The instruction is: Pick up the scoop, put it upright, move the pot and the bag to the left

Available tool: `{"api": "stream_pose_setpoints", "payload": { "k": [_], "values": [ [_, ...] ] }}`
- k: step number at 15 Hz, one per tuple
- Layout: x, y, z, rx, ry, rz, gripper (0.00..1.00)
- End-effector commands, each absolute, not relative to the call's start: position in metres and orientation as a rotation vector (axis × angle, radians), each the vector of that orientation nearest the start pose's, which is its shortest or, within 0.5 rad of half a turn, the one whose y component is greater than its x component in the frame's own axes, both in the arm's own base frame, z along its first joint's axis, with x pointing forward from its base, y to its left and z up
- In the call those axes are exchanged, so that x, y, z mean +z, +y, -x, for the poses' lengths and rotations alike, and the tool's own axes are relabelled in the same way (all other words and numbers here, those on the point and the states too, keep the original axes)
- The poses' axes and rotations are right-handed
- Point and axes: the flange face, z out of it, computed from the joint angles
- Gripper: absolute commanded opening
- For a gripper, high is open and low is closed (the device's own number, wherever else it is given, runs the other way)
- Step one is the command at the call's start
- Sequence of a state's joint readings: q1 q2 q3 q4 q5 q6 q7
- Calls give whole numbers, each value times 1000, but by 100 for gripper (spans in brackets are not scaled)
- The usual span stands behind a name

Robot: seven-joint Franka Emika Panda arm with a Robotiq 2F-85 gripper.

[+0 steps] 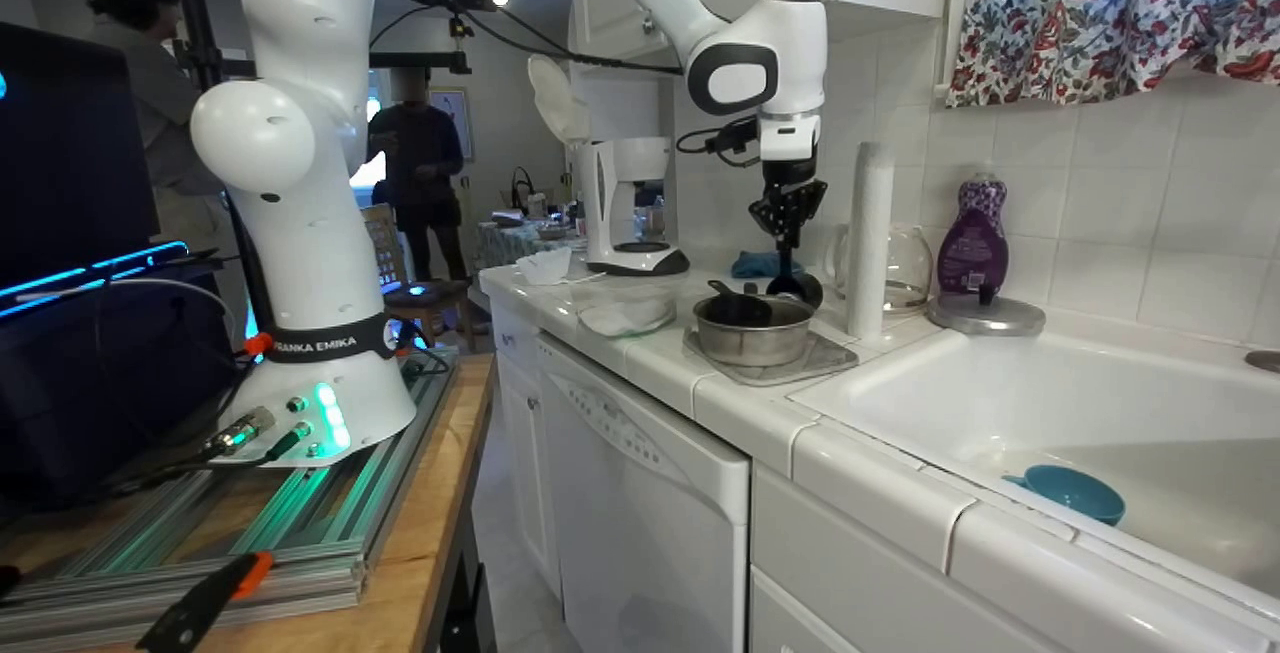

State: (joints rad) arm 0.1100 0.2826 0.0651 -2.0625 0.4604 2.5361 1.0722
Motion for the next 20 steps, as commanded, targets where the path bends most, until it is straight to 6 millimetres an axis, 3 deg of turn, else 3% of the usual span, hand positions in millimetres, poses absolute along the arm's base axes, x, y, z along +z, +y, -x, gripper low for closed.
{"api": "stream_pose_setpoints", "payload": {
  "k": [1, 2, 3, 6, 8, 10, 11, 13, 15, 17, 20],
  "values": [
    [314, 101, -605, 69, 1651, 2238, 16],
    [314, 101, -605, 70, 1651, 2239, 5],
    [314, 101, -605, 71, 1650, 2242, 2],
    [317, 103, -605, 83, 1629, 2265, 1],
    [318, 104, -605, 91, 1624, 2271, 30],
    [320, 106, -606, 100, 1618, 2274, 43],
    [320, 106, -606, 101, 1614, 2277, 12],
    [322, 107, -607, 106, 1609, 2277, 7],
    [322, 108, -608, 119, 1596, 2286, 42],
    [322, 111, -608, 125, 1575, 2307, 48],
    [324, 119, -607, 141, 1501, 2394, 69]
  ]
}}
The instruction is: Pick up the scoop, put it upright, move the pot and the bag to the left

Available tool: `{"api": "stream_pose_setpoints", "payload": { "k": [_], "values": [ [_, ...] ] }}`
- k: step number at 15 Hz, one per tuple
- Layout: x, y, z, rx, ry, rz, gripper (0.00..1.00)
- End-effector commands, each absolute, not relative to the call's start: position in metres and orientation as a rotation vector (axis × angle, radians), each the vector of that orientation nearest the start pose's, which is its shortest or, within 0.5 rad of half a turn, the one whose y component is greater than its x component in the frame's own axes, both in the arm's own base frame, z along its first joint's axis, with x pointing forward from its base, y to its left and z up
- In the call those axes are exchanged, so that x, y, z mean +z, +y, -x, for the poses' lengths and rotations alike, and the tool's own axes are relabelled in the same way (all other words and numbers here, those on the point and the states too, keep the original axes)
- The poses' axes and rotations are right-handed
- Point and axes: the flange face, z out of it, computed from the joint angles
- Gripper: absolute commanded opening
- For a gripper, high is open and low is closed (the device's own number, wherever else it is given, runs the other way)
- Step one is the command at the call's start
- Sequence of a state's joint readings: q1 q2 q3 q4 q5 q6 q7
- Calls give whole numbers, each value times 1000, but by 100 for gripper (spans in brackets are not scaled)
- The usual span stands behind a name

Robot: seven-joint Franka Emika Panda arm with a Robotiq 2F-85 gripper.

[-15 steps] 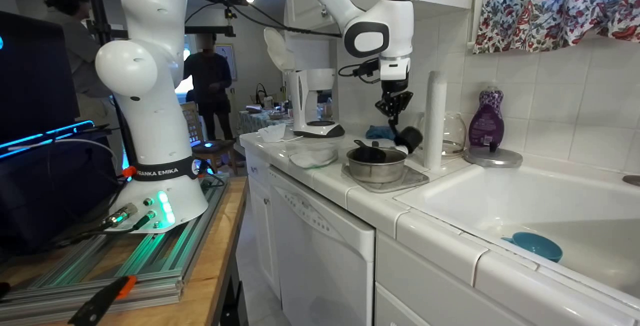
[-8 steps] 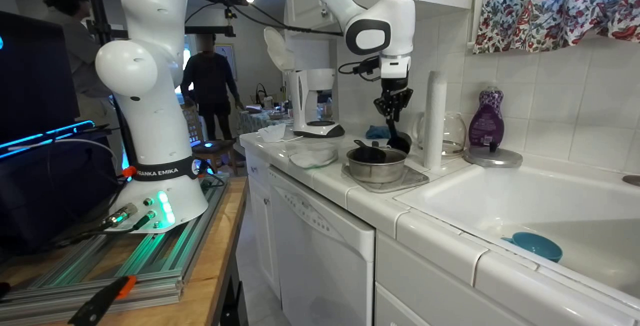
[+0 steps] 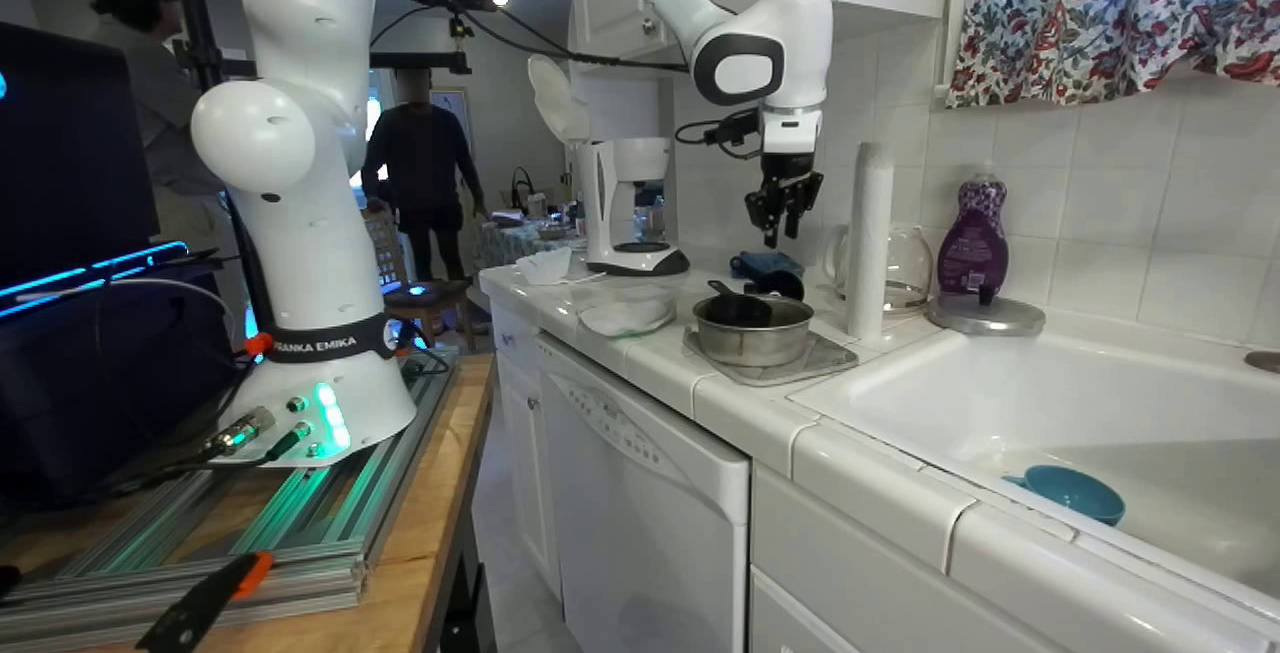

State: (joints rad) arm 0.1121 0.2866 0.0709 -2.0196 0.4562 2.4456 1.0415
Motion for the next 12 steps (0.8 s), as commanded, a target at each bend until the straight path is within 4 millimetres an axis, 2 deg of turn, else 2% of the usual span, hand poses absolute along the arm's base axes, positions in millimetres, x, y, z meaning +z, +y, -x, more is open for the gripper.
{"api": "stream_pose_setpoints", "payload": {
  "k": [1, 4, 5, 8, 12],
  "values": [
    [324, 122, -605, 168, 1464, 2440, 76],
    [318, 141, -595, 289, 1336, 2597, 96],
    [316, 147, -592, 331, 1298, 2645, 99],
    [299, 169, -584, 413, 1145, 2782, 100],
    [276, 189, -577, 373, 998, 2887, 100]
  ]
}}
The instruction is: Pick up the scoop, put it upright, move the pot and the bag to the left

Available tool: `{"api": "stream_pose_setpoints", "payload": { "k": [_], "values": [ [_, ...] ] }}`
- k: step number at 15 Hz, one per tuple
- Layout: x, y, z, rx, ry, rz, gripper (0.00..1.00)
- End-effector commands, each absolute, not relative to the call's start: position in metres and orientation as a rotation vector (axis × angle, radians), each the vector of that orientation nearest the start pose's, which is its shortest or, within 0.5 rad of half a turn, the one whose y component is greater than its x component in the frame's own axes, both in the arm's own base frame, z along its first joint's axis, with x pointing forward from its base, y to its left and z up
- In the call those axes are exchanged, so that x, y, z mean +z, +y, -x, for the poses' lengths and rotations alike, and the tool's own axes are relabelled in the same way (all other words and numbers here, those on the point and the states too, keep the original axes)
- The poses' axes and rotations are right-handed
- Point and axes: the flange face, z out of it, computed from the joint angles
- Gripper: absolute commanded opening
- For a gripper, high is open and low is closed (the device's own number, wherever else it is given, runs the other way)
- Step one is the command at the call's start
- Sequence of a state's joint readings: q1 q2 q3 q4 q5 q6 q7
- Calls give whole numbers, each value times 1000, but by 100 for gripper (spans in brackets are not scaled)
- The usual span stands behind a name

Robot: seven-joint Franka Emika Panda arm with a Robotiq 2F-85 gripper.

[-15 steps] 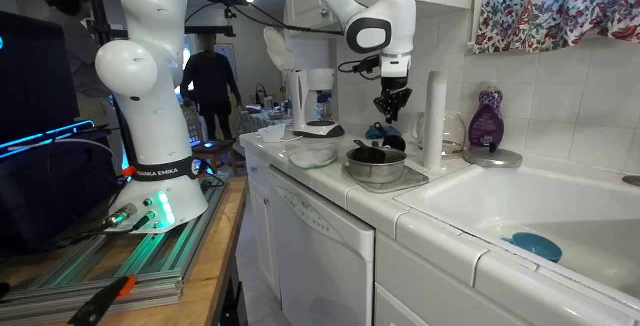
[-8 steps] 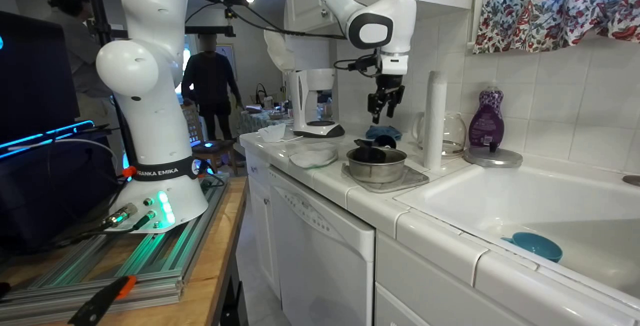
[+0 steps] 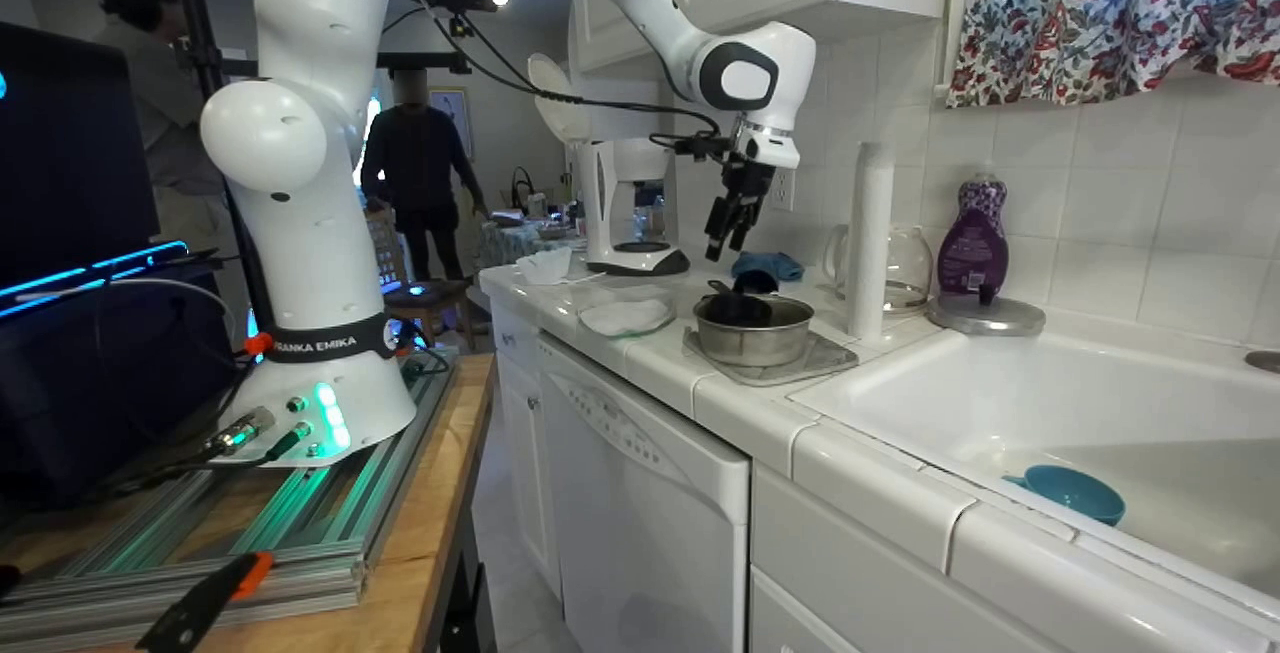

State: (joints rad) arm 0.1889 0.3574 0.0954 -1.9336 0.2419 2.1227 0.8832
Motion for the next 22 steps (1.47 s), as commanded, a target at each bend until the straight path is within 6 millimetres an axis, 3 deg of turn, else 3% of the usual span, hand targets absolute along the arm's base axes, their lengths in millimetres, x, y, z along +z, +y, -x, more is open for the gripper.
{"api": "stream_pose_setpoints", "payload": {
  "k": [1, 6, 11, 22],
  "values": [
    [270, 192, -576, 361, 972, 2905, 100],
    [263, 222, -556, 92, 843, 2957, 100],
    [250, 249, -530, 1, 756, 2941, 100],
    [229, 223, -509, -77, 773, 2963, 100]
  ]
}}
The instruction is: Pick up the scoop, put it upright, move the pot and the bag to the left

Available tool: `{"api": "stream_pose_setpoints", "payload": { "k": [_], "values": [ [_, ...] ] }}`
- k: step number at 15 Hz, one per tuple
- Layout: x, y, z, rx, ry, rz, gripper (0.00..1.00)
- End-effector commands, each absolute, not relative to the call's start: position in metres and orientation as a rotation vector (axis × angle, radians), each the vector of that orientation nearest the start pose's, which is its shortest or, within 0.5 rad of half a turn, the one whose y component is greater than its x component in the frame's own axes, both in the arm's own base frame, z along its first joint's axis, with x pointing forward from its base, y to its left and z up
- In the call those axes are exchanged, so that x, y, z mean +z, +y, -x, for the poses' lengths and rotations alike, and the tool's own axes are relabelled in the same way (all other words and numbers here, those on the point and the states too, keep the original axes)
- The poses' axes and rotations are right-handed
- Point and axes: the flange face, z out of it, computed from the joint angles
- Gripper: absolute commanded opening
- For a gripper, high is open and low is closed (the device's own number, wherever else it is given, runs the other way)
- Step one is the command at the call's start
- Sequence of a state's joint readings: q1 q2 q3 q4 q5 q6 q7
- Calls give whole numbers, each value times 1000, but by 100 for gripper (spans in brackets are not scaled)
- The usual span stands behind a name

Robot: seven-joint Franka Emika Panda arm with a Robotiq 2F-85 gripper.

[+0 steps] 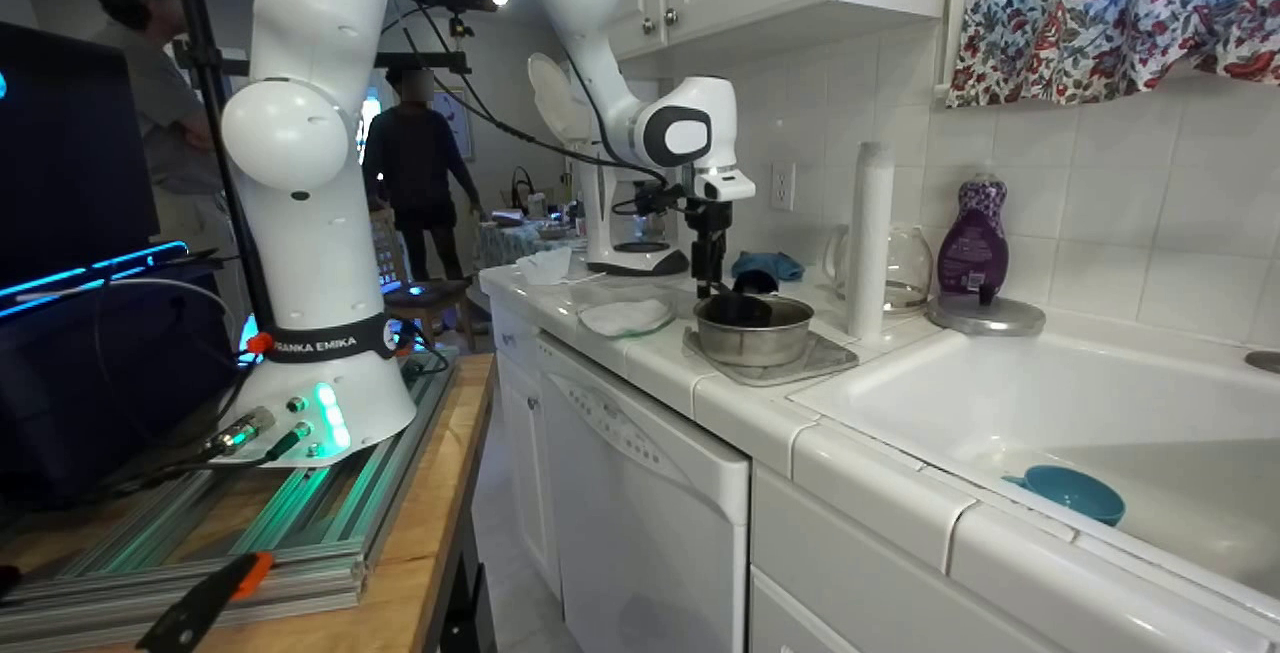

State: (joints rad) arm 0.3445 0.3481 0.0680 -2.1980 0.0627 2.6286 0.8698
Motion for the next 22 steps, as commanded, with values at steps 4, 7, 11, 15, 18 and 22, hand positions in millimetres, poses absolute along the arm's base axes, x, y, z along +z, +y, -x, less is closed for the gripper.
{"api": "stream_pose_setpoints", "payload": {
  "k": [4, 7, 11, 15, 18, 22],
  "values": [
    [220, 222, -509, -79, 764, 2972, 92],
    [221, 224, -514, -112, 746, 2970, 72],
    [221, 227, -514, -125, 730, 2964, 52],
    [217, 231, -511, -107, 723, 2969, 50],
    [214, 232, -510, -98, 724, 2971, 44],
    [215, 232, -510, -101, 723, 2972, 11]
  ]
}}
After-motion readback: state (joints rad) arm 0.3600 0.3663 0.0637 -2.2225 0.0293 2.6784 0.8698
